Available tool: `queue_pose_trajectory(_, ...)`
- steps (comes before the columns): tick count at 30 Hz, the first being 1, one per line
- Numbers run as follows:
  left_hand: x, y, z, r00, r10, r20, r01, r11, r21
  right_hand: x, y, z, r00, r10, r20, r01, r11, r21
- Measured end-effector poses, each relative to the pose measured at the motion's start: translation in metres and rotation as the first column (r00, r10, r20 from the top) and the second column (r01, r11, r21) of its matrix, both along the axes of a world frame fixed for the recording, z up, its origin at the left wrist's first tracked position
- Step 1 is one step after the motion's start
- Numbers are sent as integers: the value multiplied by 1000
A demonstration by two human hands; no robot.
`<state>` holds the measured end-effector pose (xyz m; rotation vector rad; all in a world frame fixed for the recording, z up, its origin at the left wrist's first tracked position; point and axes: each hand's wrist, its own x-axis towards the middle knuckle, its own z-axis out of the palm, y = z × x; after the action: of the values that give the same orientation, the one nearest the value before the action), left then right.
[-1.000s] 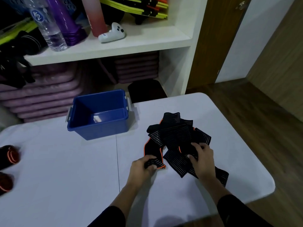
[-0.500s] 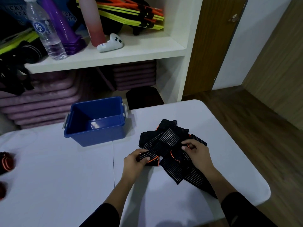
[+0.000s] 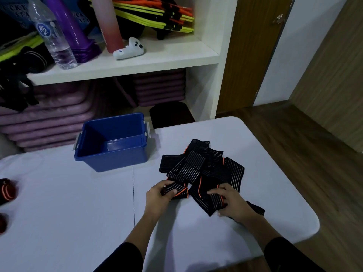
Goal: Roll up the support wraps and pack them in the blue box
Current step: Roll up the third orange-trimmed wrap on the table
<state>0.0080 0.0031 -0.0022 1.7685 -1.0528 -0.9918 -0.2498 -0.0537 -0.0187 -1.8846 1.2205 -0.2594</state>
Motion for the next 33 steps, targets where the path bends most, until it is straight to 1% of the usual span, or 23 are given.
queue_pose_trajectory(2, -2, 1, 0, 1000, 1, -2, -1, 1000, 1, 0, 0, 2, 999, -6, -47, 3, 998, -62)
queue_pose_trajectory(3, -3, 0, 0, 1000, 1, -7, -1, 1000, 0, 1, -1, 4, 999, -25, -45, 21, 996, -90)
queue_pose_trajectory(5, -5, -1, 4, 1000, 1, -30, -2, 1000, -14, 4, -3, 13, 998, -60, -1, 59, 989, -132)
queue_pose_trajectory(8, -4, -7, 16, 1000, 0, -26, -1, 998, -57, 13, -12, 35, 995, -76, 66, 90, 967, -239)
queue_pose_trajectory(13, 3, -32, 68, 999, -21, -34, 14, 983, -185, 33, -35, 90, 989, -56, 138, 109, 906, -410)
queue_pose_trajectory(15, 6, -43, 95, 1000, -20, -17, 15, 971, -240, 39, -42, 114, 980, -59, 191, 136, 896, -423)
queue_pose_trajectory(18, 13, -60, 130, 1000, -8, 4, 9, 952, -307, 46, -50, 154, 953, -75, 295, 190, 903, -385)
queue_pose_trajectory(23, 17, -82, 182, 999, -44, 27, 52, 912, -406, 55, -60, 204, 874, -65, 482, 246, 914, -322)
queue_pose_trajectory(25, 15, -88, 202, 998, -62, 29, 69, 895, -442, 59, -63, 219, 858, -50, 511, 250, 910, -332)
queue_pose_trajectory(29, 7, -96, 236, 992, -120, -39, 86, 869, -486, 72, -69, 241, 804, -16, 594, 308, 866, -393)
queue_pose_trajectory(31, 5, -98, 247, 990, -138, -17, 111, 856, -505, 78, -73, 249, 774, -17, 633, 349, 845, -404)
queue_pose_trajectory(33, 4, -100, 256, 987, -160, 4, 140, 850, -507, 84, -75, 253, 760, -10, 650, 340, 858, -384)
